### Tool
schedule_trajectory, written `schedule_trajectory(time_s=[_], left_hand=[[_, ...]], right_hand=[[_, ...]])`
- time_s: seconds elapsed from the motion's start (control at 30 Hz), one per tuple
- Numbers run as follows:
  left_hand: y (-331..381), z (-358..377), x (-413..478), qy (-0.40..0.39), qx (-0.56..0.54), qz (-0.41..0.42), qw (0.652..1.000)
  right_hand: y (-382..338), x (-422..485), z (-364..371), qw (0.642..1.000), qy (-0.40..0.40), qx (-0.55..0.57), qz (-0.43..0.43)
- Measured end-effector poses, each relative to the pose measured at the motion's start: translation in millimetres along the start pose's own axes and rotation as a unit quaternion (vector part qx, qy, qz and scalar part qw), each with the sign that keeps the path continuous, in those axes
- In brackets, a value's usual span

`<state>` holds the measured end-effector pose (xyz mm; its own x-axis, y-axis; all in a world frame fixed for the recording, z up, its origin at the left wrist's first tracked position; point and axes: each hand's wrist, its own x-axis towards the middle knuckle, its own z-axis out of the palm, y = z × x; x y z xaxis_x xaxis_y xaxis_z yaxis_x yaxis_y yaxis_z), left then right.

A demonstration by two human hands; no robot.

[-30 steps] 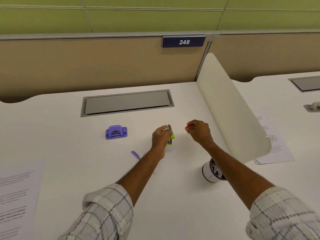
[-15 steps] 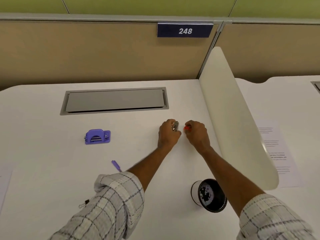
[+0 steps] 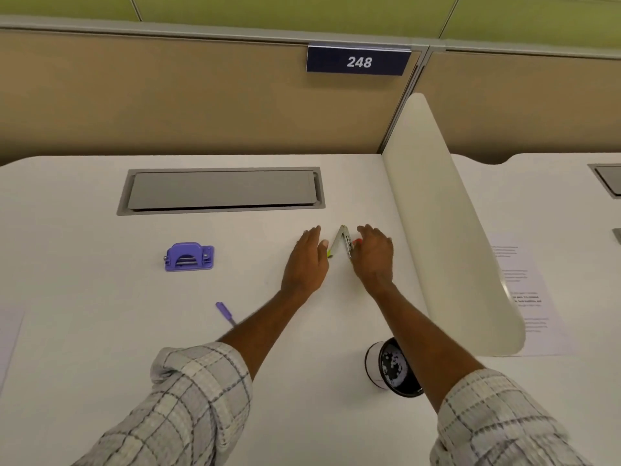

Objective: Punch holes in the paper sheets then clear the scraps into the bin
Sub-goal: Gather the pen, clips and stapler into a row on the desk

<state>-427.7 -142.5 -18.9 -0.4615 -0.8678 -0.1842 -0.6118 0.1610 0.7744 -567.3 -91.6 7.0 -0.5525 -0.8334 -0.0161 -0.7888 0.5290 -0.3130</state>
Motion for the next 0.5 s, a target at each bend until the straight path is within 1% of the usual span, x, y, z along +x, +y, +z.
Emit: schedule_trajectory(time_s=[0.1, 0.2, 0.3, 0.4, 0.5], left_hand=[[-15, -15, -19, -0.006, 0.073, 0.015, 0.997], [-31, -34, -44, -0.007, 0.095, -0.004, 0.995], [-55, -58, -70, 0.002, 0.120, -0.005, 0.993], [-80, -82, -97, 0.008, 0.158, -0.008, 0.987], [-104, -103, -126, 0.011, 0.171, -0.014, 0.985]], right_hand=[[-26, -19, 5, 1.000, -0.023, -0.001, -0.022], [-55, -50, 16, 0.998, -0.040, -0.015, -0.055], [-83, -85, 29, 0.994, -0.064, -0.019, -0.081], [-106, -117, 41, 0.991, -0.084, -0.008, -0.100], [-125, -146, 51, 0.989, -0.099, 0.008, -0.111]])
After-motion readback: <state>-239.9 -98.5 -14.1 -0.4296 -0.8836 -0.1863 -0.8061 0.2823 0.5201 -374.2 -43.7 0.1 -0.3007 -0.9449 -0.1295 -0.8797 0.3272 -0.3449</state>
